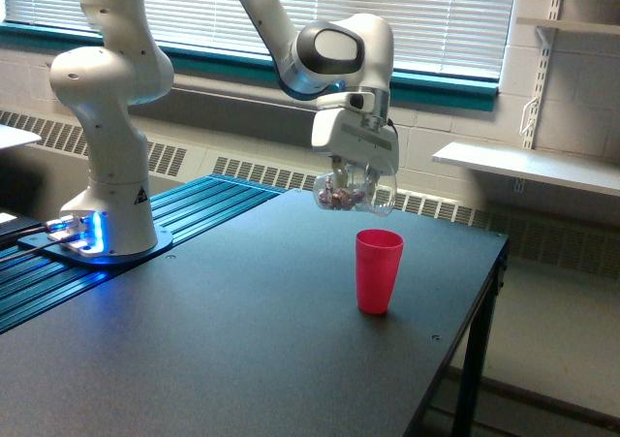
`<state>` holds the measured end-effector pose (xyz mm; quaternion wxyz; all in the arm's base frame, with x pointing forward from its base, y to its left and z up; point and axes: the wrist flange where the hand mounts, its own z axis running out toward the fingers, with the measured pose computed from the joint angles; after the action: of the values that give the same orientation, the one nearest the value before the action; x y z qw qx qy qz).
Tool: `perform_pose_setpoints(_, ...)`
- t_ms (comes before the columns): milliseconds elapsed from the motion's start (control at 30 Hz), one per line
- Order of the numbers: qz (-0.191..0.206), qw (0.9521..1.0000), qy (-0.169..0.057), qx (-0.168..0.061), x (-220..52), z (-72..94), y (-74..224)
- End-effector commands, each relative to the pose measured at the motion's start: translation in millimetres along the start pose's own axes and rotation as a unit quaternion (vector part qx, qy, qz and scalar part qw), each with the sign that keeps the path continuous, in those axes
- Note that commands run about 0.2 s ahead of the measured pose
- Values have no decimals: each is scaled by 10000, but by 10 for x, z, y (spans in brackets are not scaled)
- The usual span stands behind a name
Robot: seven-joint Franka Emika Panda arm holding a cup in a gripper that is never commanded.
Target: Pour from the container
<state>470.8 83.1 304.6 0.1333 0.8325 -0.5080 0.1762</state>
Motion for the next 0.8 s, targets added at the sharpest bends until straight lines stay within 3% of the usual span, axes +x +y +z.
perform_pose_setpoints(33,-159,9997,-103,-154,-39,-51,-71)
perform_pose_setpoints(167,-201,9995,-132,-207,-52,-55,-90)
perform_pose_setpoints(333,-123,9984,-368,-405,-80,-78,-104)
perform_pose_setpoints(800,-38,9935,-621,-956,34,-36,-72)
